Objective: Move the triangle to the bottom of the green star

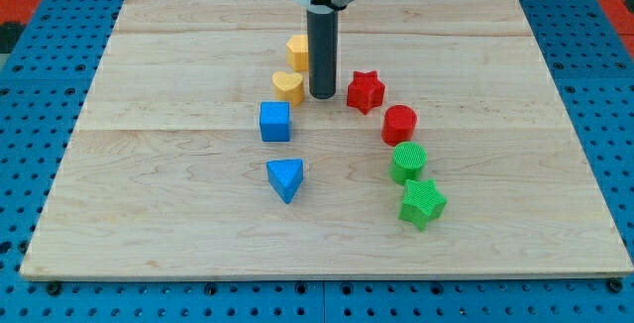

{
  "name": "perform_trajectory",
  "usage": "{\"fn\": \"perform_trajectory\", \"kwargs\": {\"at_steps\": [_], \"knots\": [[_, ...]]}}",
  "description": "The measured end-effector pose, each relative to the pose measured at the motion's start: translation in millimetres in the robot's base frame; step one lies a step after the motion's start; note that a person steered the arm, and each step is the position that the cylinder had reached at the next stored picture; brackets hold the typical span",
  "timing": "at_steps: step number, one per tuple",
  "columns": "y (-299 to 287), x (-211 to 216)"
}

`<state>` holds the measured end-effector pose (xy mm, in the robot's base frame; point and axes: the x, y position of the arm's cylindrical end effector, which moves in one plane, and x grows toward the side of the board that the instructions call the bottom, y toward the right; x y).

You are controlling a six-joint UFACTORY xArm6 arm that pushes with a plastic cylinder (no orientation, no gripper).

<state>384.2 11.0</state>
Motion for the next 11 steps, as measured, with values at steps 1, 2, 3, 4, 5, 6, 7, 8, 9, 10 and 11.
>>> {"fn": "perform_trajectory", "kwargs": {"at_steps": [1, 2, 3, 4, 5, 6, 7, 8, 9, 10, 11], "knots": [[29, -1], [57, -1], [13, -2], [-1, 25], [-1, 76], [-40, 85], [-57, 109], [-58, 120], [-40, 132], [-48, 122], [-92, 123]]}}
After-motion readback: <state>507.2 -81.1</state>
